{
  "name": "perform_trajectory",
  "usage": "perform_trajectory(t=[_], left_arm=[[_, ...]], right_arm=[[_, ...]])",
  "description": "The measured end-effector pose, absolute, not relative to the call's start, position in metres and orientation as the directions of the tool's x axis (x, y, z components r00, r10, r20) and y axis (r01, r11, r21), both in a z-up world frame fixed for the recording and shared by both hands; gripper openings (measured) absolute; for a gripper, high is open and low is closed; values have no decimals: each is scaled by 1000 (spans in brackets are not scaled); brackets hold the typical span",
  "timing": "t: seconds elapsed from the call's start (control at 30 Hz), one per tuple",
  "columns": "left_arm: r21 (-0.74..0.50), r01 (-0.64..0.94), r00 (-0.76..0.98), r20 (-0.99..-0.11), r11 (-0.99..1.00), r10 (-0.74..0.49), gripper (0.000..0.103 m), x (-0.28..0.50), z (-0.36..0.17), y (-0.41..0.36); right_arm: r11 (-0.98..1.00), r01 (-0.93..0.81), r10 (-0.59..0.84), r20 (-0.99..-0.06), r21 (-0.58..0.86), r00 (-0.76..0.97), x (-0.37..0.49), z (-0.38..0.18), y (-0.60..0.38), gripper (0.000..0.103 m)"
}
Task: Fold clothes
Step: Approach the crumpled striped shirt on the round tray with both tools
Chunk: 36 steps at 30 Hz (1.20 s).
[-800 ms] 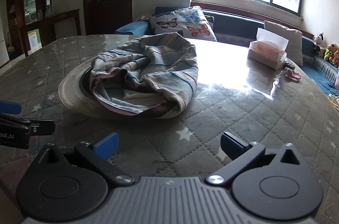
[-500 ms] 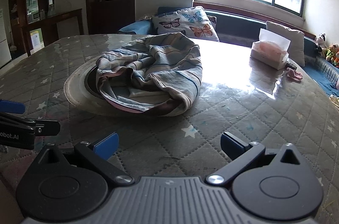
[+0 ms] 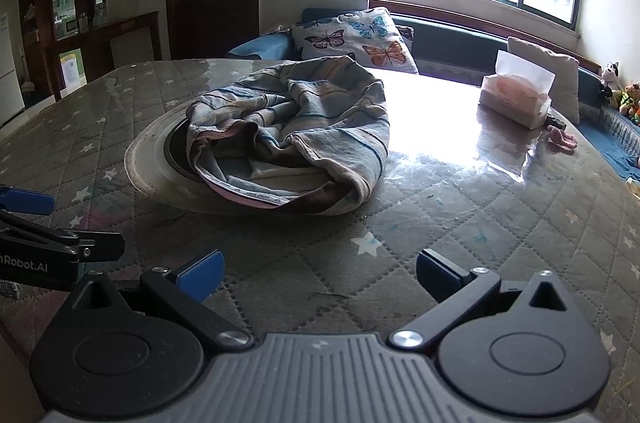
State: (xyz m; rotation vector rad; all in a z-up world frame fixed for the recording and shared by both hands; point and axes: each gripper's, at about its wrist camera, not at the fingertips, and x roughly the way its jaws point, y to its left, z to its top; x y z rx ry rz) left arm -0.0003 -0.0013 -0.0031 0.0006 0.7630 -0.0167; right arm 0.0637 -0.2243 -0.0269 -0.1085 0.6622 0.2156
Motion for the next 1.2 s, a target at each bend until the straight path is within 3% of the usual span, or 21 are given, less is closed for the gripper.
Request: perform_trajectory(t=[1.2], left_arm=[[26,43,714,-700,999,-12,103,34,4,-4]], right_arm=[[960,-277,183,-632,-53,753,100,-21,-217,103]])
